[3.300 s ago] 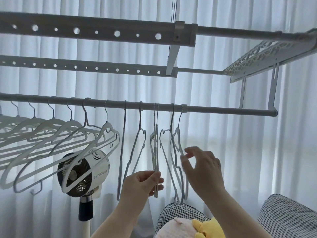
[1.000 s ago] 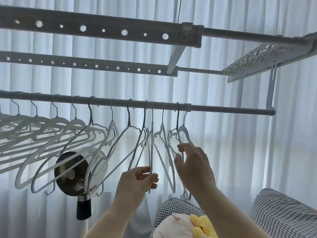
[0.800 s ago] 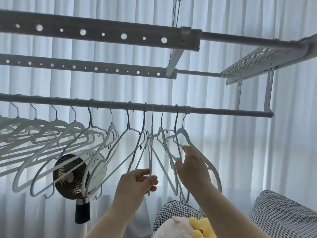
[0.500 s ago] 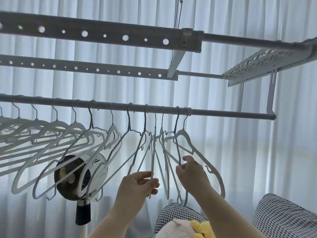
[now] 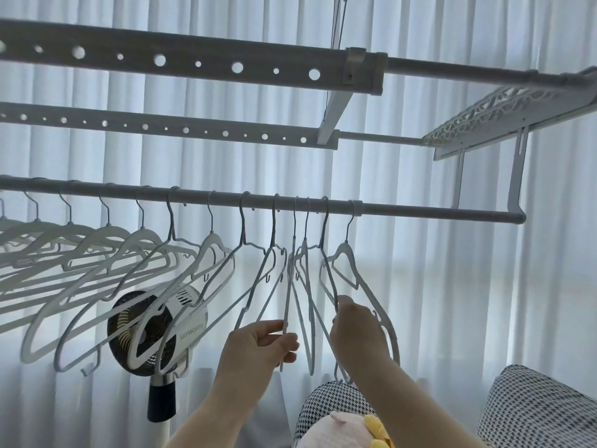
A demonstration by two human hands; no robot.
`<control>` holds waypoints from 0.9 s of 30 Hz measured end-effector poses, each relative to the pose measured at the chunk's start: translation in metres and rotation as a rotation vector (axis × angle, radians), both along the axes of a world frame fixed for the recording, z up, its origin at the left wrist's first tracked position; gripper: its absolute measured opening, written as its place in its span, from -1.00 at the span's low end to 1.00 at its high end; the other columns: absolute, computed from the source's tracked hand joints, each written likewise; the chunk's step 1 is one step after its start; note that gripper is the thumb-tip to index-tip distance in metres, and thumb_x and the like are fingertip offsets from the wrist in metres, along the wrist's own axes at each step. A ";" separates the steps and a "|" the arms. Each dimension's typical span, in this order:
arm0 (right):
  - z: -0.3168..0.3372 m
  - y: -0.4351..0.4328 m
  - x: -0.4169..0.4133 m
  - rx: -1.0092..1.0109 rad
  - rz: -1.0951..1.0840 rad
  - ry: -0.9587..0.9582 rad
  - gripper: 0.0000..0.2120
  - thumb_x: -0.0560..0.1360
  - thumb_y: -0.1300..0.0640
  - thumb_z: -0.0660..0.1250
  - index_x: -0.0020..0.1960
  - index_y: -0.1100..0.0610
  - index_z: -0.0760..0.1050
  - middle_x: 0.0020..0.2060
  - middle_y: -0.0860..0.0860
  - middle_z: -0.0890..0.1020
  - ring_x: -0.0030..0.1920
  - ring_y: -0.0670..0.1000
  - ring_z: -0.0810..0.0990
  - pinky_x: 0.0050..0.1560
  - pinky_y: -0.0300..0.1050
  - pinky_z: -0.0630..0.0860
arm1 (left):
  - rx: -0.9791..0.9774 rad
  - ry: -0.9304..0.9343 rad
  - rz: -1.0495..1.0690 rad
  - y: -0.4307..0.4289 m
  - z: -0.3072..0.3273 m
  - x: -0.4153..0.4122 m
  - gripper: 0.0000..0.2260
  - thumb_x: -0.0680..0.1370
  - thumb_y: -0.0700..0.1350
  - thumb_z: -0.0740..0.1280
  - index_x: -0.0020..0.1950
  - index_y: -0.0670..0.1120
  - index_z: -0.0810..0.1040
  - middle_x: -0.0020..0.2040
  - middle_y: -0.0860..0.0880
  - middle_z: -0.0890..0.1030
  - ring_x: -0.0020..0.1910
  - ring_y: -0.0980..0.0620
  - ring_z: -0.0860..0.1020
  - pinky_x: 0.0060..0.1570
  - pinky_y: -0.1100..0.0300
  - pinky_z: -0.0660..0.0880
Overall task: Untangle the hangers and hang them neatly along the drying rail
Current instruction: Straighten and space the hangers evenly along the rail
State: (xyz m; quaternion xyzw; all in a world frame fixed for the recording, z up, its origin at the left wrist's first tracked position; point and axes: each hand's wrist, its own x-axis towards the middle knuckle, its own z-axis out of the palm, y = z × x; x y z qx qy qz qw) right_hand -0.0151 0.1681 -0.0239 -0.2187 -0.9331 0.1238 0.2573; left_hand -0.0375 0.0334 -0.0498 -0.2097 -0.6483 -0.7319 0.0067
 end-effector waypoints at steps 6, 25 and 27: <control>-0.002 -0.003 0.001 -0.035 -0.005 0.003 -0.70 0.50 0.40 0.03 0.17 0.23 0.36 0.07 0.14 0.60 0.09 0.14 0.58 -0.16 -0.17 0.35 | 0.010 -0.020 0.006 -0.002 0.000 0.000 -0.87 0.43 -0.30 0.39 -0.14 -0.08 0.53 -0.53 0.06 0.64 -0.54 0.20 0.58 -0.18 0.20 0.50; 0.004 -0.015 0.024 0.039 0.060 0.044 -0.45 0.60 0.12 0.02 0.50 0.11 -0.14 0.39 0.06 0.27 0.27 0.14 0.45 0.16 -0.07 0.39 | -0.229 0.304 0.250 -0.020 0.000 0.012 -0.71 0.48 -0.06 0.34 0.17 -0.12 0.54 -0.28 0.25 0.51 -0.24 0.37 0.48 -0.22 0.53 0.39; 0.007 -0.021 0.028 0.071 0.090 0.101 -0.47 0.59 0.12 0.05 0.49 0.09 -0.08 0.40 0.03 0.21 0.31 0.10 0.39 0.21 -0.08 0.35 | -0.259 0.411 0.351 -0.028 0.003 0.015 -0.75 0.47 -0.03 0.34 0.11 -0.09 0.58 -0.30 0.25 0.51 -0.31 0.32 0.51 -0.18 0.43 0.41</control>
